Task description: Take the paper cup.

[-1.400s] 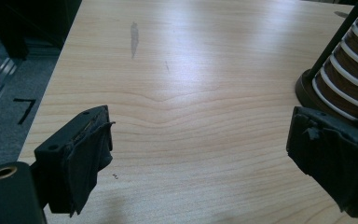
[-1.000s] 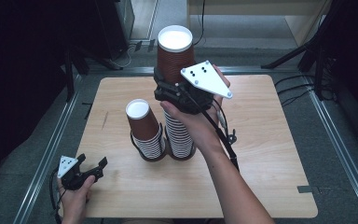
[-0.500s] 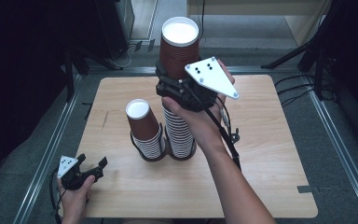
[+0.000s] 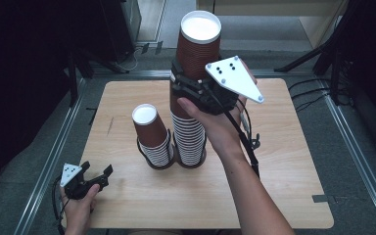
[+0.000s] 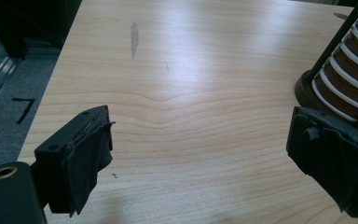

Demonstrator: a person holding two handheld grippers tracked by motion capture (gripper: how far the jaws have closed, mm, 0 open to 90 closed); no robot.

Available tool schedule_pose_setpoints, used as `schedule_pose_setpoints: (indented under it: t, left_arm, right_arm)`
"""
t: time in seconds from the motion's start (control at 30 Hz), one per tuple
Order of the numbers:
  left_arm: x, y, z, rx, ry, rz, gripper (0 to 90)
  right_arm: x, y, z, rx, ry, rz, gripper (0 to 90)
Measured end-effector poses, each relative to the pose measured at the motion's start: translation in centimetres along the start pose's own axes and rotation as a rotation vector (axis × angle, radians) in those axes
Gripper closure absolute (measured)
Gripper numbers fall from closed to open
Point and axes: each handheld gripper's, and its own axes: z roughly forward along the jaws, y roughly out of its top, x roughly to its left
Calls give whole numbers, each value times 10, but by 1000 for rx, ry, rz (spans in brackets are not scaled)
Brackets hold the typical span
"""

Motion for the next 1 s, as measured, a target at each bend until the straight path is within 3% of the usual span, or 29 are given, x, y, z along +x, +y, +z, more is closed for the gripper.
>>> schedule_pose_setpoints:
  t: [0.43, 1.0]
  left_arm:
    - [0, 0, 0, -1, 0, 0, 70]
    - [-1, 0, 0, 1, 2, 4, 70]
  right_arm:
    - [-16, 3, -9, -6, -38, -5, 114]
    - [-43, -7, -22, 15, -95, -6, 114]
